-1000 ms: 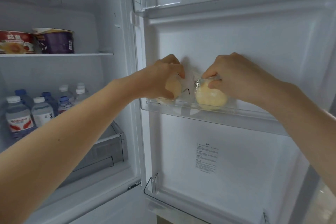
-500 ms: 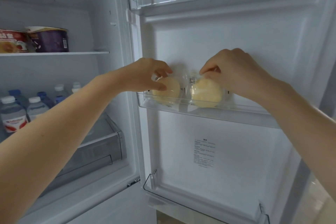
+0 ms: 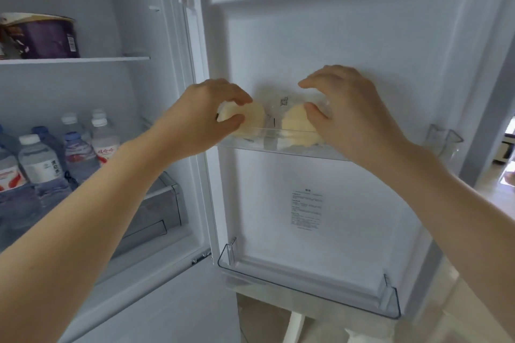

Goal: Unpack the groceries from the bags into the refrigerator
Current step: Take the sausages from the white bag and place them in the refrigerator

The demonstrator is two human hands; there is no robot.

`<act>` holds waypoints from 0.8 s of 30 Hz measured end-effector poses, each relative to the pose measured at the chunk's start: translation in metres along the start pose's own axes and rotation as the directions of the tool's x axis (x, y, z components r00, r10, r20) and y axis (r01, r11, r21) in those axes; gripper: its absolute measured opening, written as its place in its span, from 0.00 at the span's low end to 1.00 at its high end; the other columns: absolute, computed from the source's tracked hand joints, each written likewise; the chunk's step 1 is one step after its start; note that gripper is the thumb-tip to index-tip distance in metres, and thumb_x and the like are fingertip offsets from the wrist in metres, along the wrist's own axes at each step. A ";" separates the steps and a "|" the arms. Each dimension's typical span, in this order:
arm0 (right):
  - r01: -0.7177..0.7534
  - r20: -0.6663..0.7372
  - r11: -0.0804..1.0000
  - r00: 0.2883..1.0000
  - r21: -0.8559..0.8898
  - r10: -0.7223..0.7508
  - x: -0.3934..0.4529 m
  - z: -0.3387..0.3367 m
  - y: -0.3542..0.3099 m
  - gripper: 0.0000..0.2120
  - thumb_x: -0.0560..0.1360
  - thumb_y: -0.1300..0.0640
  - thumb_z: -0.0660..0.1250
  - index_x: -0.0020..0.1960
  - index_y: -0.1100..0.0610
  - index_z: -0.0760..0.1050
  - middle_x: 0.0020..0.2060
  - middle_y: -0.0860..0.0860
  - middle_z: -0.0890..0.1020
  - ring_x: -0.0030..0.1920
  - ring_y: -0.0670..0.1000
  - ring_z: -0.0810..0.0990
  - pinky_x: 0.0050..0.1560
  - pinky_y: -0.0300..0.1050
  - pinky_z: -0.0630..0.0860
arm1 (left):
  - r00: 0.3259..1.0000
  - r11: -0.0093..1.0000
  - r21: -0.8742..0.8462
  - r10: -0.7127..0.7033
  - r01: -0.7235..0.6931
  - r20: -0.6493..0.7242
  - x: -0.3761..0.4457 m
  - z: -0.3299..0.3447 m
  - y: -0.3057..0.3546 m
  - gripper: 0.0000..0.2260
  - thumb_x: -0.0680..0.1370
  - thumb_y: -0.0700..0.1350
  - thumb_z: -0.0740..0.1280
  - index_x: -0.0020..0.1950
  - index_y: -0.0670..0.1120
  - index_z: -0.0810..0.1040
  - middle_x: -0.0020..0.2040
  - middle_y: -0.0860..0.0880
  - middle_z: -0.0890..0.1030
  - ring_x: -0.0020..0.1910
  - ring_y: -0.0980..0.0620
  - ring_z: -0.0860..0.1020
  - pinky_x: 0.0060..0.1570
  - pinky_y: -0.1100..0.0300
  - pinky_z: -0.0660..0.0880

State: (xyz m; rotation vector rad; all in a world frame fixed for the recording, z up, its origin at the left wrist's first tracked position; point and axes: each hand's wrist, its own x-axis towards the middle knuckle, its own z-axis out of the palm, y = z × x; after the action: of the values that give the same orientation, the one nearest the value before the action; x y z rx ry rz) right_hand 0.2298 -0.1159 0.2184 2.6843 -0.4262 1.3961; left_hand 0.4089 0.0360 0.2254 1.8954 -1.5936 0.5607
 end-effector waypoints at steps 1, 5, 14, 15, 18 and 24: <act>0.003 -0.023 1.000 1.000 0.016 -0.003 -0.006 0.001 -0.002 0.15 0.75 0.61 0.66 0.62 0.59 0.77 0.58 0.56 0.79 0.64 0.56 0.72 0.65 0.45 0.67 | 0.999 0.999 -0.036 0.006 -0.008 -0.050 -0.007 0.004 0.003 0.12 0.77 0.42 0.68 0.60 0.51 0.79 0.55 0.56 0.80 0.52 0.56 0.76 0.55 0.65 0.71; 0.019 -0.073 0.998 0.997 0.060 -0.014 -0.032 0.007 -0.011 0.15 0.75 0.61 0.64 0.61 0.62 0.76 0.57 0.56 0.78 0.62 0.57 0.73 0.61 0.38 0.65 | 0.983 0.988 -0.152 0.012 -0.040 -0.184 -0.034 0.024 0.019 0.12 0.77 0.39 0.66 0.60 0.49 0.79 0.53 0.60 0.79 0.53 0.61 0.75 0.57 0.73 0.69; 0.104 0.004 0.982 0.994 0.158 -0.106 -0.139 -0.009 -0.014 0.13 0.76 0.62 0.63 0.60 0.63 0.76 0.55 0.56 0.79 0.63 0.53 0.73 0.64 0.43 0.71 | 0.984 0.939 -0.343 -0.025 -0.038 -0.178 -0.106 0.084 0.077 0.12 0.76 0.40 0.64 0.59 0.46 0.79 0.46 0.55 0.82 0.46 0.61 0.78 0.47 0.71 0.72; 0.085 0.022 0.977 0.996 0.197 -0.092 -0.154 -0.011 -0.009 0.13 0.77 0.62 0.63 0.59 0.63 0.77 0.54 0.56 0.80 0.63 0.53 0.74 0.63 0.44 0.72 | 0.988 0.936 -0.352 -0.026 -0.029 -0.151 -0.114 0.095 0.085 0.12 0.77 0.42 0.63 0.59 0.46 0.79 0.46 0.55 0.82 0.46 0.60 0.78 0.48 0.70 0.73; -0.010 0.111 0.957 0.994 0.288 -0.023 -0.202 -0.016 0.012 0.12 0.78 0.60 0.62 0.59 0.62 0.77 0.53 0.54 0.81 0.62 0.52 0.76 0.63 0.44 0.73 | 0.997 0.930 -0.366 -0.046 0.023 -0.054 -0.139 0.130 0.116 0.13 0.77 0.45 0.62 0.59 0.47 0.79 0.46 0.55 0.82 0.47 0.60 0.78 0.49 0.71 0.74; -0.363 0.372 0.869 0.899 0.335 0.232 -0.310 -0.034 0.073 0.14 0.78 0.58 0.63 0.63 0.58 0.74 0.55 0.48 0.80 0.58 0.44 0.76 0.59 0.29 0.69 | 0.978 0.900 -0.390 -0.144 0.194 0.153 -0.187 0.214 0.195 0.13 0.77 0.47 0.61 0.58 0.47 0.80 0.46 0.56 0.80 0.48 0.58 0.79 0.45 0.58 0.79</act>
State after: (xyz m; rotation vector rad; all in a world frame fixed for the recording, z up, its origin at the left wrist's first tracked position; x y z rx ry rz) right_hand 0.0140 -0.1151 -0.0179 3.3264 -0.6833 1.2154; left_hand 0.1696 0.0067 -0.0213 1.7497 -1.4614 0.0328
